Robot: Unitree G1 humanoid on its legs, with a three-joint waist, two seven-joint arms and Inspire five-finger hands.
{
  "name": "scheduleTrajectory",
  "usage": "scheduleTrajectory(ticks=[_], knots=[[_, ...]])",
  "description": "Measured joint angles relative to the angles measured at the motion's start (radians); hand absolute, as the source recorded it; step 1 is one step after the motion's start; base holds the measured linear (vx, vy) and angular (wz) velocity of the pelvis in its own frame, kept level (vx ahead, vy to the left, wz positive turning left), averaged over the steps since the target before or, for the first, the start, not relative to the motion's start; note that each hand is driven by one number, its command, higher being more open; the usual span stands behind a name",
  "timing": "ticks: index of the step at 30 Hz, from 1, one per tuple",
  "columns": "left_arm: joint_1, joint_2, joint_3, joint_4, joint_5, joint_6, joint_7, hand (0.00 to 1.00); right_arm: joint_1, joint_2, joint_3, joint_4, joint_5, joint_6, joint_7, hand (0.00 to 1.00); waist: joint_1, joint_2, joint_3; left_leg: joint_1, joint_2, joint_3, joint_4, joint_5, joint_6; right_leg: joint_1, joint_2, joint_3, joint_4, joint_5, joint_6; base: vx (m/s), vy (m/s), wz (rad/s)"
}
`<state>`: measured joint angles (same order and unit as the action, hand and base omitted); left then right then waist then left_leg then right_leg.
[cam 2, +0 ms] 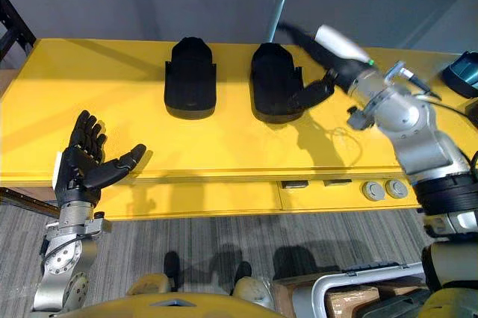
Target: Walk over and take three plastic housings, then place them on the shelf
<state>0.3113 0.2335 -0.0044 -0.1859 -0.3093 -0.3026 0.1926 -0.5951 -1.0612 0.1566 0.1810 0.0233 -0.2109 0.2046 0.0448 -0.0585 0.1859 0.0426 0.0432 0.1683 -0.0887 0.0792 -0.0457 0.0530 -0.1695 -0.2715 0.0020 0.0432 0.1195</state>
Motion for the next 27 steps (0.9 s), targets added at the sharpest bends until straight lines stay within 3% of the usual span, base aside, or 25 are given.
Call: scheduleTrajectory(ticks=[5,9,11,15,19,21,25,27], knots=[[-0.001,0.000,0.010,-0.022,-0.043,-0.047,-0.003,1.00,0.017,0.046,-0.183,-0.068,0.041,0.001,-0.158,1.00,-0.003,0.011,-0.039,-0.002,-0.002,0.000,0.000,0.000,-0.001,0.001,0.000,-0.001,-0.010,0.001,0.001,0.00,0.000,0.00],[0.000,-0.002,0.022,-0.120,-0.091,-0.053,-0.011,1.00,0.214,0.237,-0.418,-0.245,0.057,0.022,-0.277,1.00,-0.028,0.010,-0.062,0.000,-0.002,0.010,0.001,-0.001,-0.001,0.001,-0.001,0.003,-0.012,0.001,0.001,0.00,0.000,-0.04],[0.001,-0.009,0.022,-0.200,-0.116,-0.064,-0.024,1.00,0.397,0.398,-0.502,-0.360,0.022,0.052,-0.326,1.00,-0.060,0.011,-0.074,0.008,-0.001,0.029,0.000,-0.003,-0.002,-0.002,-0.001,0.016,-0.009,0.001,0.001,-0.02,0.005,-0.21],[0.001,-0.054,0.019,-0.266,-0.116,-0.067,-0.064,1.00,0.646,0.598,-0.533,-0.430,-0.021,0.088,-0.348,1.00,-0.103,0.034,-0.096,0.048,0.004,0.106,0.000,-0.035,-0.011,-0.007,0.004,0.090,-0.004,0.000,0.003,-0.04,0.020,-0.54],[-0.014,-0.061,0.003,-0.278,-0.126,-0.067,-0.091,1.00,0.779,0.701,-0.582,-0.511,-0.015,0.092,-0.404,1.00,-0.145,0.059,-0.117,0.066,0.009,0.195,0.000,-0.050,-0.014,-0.045,0.016,0.183,-0.007,0.011,0.014,-0.02,0.029,-0.74],[-0.046,-0.061,-0.001,-0.282,-0.128,-0.067,-0.087,1.00,0.841,0.770,-0.615,-0.557,0.031,0.061,-0.409,1.00,-0.168,0.057,-0.118,0.089,0.021,0.261,0.000,-0.062,-0.023,-0.054,0.037,0.247,-0.020,0.027,0.010,-0.01,0.003,-0.84],[-0.091,-0.060,-0.010,-0.282,-0.153,-0.067,-0.047,1.00,0.916,0.804,-0.627,-0.594,0.040,-0.018,-0.399,1.00,-0.218,0.050,-0.119,0.088,0.032,0.327,0.000,-0.074,-0.031,-0.087,0.056,0.307,-0.034,0.043,0.008,-0.02,-0.023,-0.61],[-0.109,-0.064,-0.038,-0.274,-0.155,-0.067,-0.023,1.00,0.942,0.817,-0.630,-0.595,0.071,-0.052,-0.404,1.00,-0.223,0.053,-0.120,0.089,0.037,0.354,0.000,-0.079,-0.037,-0.102,0.066,0.331,-0.037,0.051,0.008,0.00,-0.032,-0.44]])
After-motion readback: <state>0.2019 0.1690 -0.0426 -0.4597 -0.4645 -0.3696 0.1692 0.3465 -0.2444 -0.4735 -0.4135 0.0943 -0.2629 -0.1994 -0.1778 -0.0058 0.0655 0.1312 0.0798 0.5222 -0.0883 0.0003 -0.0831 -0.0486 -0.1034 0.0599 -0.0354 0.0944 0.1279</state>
